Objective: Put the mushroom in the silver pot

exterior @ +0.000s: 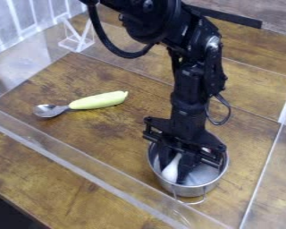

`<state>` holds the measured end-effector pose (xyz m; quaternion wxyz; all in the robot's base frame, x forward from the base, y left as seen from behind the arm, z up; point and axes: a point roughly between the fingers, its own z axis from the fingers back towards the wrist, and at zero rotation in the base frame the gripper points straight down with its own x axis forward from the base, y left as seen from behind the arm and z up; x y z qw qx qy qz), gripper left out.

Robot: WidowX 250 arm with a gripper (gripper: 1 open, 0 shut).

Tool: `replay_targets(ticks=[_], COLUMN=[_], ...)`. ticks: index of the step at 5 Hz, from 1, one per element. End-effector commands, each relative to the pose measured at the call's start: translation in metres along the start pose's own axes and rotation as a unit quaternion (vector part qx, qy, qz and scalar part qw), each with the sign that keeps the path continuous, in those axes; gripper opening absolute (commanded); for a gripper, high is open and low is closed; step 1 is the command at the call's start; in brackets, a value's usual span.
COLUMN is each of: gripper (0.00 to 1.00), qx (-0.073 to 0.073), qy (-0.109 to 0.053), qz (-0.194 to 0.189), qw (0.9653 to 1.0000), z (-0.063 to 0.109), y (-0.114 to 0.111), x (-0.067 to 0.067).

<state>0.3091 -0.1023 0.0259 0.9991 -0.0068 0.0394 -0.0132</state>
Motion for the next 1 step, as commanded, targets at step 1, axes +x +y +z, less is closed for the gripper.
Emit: replay_targets(ticks=[1], gripper=[1.00], qx=[-0.014], qy=[-0.048], qz=[0.018], qw=[0.9986], z=[0.0367], y=[-0.0038], x=[0.0176])
